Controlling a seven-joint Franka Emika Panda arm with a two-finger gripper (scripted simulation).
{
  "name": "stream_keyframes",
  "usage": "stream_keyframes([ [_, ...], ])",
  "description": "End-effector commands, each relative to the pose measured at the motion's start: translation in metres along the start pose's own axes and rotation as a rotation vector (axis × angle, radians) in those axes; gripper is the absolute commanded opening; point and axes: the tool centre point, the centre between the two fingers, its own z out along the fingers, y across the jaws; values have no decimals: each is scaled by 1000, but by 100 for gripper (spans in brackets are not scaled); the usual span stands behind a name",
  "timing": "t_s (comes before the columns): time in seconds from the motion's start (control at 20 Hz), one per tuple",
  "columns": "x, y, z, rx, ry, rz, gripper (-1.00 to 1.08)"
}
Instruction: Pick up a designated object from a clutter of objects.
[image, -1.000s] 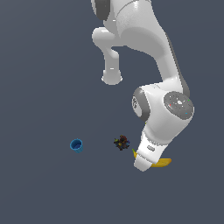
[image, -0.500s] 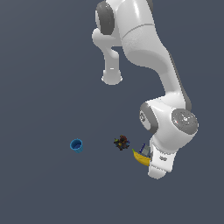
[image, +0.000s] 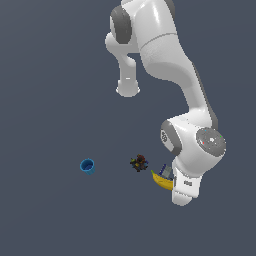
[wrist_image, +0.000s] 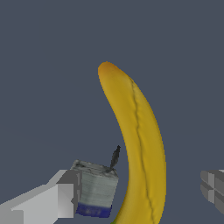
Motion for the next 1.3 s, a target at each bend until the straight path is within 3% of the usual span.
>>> stream_keyframes([
  [0.0,0,0,7,1,0,0,100],
  [0.35,0,-1,42,0,0,-5,100],
  [0.65,1,0,48,0,1,-5,100],
  [0.7,1,0,48,0,1,-5,-100],
  [1.25,1,0,47,-1,2,-5,-100],
])
